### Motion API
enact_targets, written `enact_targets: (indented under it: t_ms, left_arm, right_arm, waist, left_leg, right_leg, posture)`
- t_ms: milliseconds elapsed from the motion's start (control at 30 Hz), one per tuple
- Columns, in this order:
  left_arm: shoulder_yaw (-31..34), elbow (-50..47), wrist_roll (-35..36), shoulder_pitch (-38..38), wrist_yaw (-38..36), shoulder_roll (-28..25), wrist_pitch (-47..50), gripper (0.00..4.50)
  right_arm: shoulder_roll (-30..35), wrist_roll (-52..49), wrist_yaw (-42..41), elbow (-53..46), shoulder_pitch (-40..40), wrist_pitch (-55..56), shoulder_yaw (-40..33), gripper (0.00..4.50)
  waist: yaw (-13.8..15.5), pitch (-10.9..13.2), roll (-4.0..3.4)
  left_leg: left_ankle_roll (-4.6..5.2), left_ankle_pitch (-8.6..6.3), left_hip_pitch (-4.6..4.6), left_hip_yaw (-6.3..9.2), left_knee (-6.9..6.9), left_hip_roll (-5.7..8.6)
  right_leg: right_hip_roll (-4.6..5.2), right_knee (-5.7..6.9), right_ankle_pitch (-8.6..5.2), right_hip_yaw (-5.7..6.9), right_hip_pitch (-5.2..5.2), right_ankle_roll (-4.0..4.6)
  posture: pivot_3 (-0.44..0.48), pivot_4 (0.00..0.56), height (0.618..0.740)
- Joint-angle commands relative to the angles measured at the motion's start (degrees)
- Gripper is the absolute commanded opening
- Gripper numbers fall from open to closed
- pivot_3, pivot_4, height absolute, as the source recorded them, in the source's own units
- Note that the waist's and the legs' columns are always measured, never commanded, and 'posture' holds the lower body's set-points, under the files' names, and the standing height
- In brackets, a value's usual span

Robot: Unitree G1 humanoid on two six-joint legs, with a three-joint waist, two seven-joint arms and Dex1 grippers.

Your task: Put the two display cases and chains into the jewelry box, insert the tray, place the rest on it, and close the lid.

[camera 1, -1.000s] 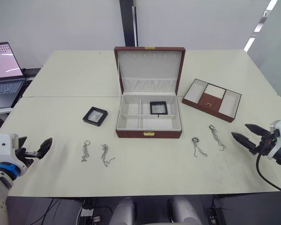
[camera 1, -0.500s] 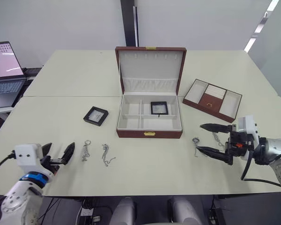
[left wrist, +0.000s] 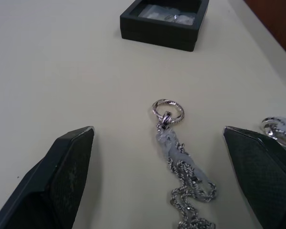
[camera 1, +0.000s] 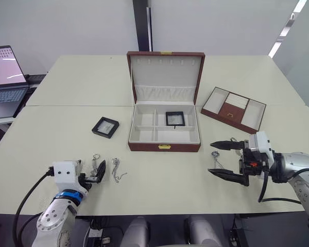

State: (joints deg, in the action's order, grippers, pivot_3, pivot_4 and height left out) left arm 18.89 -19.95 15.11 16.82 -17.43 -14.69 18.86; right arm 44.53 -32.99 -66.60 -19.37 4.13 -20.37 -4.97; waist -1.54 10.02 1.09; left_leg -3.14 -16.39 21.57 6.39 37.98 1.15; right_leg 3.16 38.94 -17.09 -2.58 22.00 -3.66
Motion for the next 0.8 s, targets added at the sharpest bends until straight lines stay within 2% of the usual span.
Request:
enact_targets:
  t_ms: [33, 267, 467, 567, 800]
  left_arm:
    - [-0.4, 0.7, -1.0, -0.8, 2.0, -0.1, 0.9, 4.49]
    - [-2.8, 2.6, -1.3, -0.1, 0.9, -1.4, 2.5, 4.49]
    - [-3.8, 3.4, -0.8, 0.7, -0.1, -1.7, 2.8, 4.49]
    - [-3.7, 3.6, -0.7, 0.9, 0.1, -1.6, 2.7, 3.92]
    - [-4.0, 4.0, -0.9, 1.3, 0.6, -1.7, 2.5, 1.83]
  right_arm:
    - [-0.2, -0.6, -0.2, -0.9, 1.0, 0.5, -0.2, 4.5]
    - [-0.1, -0.7, 0.7, -1.5, 0.9, 0.0, -0.4, 4.5]
    - [0.4, -1.2, 0.1, -1.9, -0.2, 0.1, -1.1, 4.5]
    - [0.4, -1.1, -0.6, -2.0, -1.1, 0.7, -1.1, 4.5]
    - [0.3, -0.3, -1.7, -2.0, -2.1, 2.2, -0.9, 4.5]
  waist:
    - [0.0, 0.0, 0.0]
    - [0.0, -0.1, -0.1]
    - [0.0, -0.1, -0.23]
    - [0.0, -0.2, -0.3]
    - [-0.1, -0.4, -0.61]
  left_leg:
    - [0.0, 0.0, 0.0, 0.0, 0.0, 0.01]
    - [0.0, 0.0, -0.14, 0.0, -0.02, 0.02]
    - [0.07, -0.06, -0.67, -0.03, -0.15, 0.03]
    - [0.09, -0.08, -0.67, -0.02, -0.15, 0.02]
    - [0.09, -0.08, -0.69, -0.04, -0.15, 0.01]
  right_leg:
    - [0.01, 0.0, 0.0, 0.0, -0.01, 0.0]
    - [0.02, -0.03, 0.0, -0.01, -0.17, 0.0]
    - [0.03, -0.29, -0.02, -0.01, -0.75, -0.02]
    - [0.03, -0.31, -0.02, -0.01, -0.77, -0.02]
    - [0.03, -0.31, -0.03, -0.02, -0.77, -0.02]
  posture:
    - [0.0, 0.15, 0.74]
    - [0.0, 0.15, 0.74]
    - [0.0, 0.15, 0.74]
    - [0.0, 0.15, 0.74]
    - [0.0, 0.15, 0.74]
